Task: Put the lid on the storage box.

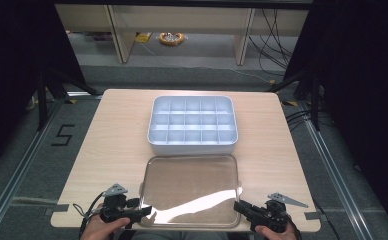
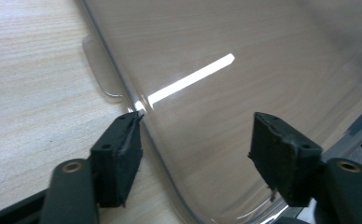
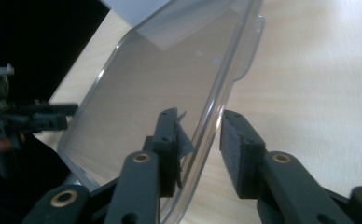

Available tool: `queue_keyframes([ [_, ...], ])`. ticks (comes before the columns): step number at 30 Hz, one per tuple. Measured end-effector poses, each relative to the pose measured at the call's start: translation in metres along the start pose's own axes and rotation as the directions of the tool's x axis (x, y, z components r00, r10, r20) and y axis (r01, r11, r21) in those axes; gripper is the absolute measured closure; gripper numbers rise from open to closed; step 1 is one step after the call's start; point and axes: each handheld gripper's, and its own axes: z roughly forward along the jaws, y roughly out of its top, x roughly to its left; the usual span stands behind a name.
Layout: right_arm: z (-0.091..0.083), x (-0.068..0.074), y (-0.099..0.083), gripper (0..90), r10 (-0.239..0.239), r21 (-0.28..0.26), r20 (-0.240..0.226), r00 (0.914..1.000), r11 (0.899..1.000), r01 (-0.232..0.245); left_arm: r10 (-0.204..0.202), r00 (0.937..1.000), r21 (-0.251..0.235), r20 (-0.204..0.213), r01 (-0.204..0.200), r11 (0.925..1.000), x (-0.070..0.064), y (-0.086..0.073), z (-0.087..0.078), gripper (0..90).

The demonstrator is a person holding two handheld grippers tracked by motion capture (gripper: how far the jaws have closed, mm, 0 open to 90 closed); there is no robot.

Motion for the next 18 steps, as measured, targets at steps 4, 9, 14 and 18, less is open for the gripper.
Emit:
queue_keyframes([
  [4, -0.005, 0.006, 0.004, 67.9, -0.064, -0.014, -0.015, 0.9978, 0.998, 0.064, -0.031, 0.9994, -0.005, 0.013, 0.031, 0.9995, 0.002, 0.001, 0.0, 29.7],
  [9, -0.007, 0.013, 0.008, 68.0, -0.138, -0.028, -0.025, 0.9902, 0.99, 0.137, -0.056, 0.9984, -0.015, 0.0, 0.056, 0.9983, 0.003, 0.003, 0.001, 25.0],
  [14, -0.01, 0.016, 0.01, 68.2, -0.157, -0.038, -0.067, 0.9854, 0.987, 0.155, -0.117, 0.9928, -0.026, 0.025, 0.117, 0.9927, 0.007, 0.004, 0.0, 24.2],
  [18, -0.011, 0.018, 0.012, 68.7, -0.204, -0.057, -0.08, 0.9758, 0.978, 0.199, -0.141, 0.9886, -0.027, 0.053, 0.143, 0.9894, 0.012, 0.005, 0.0, 21.3],
])
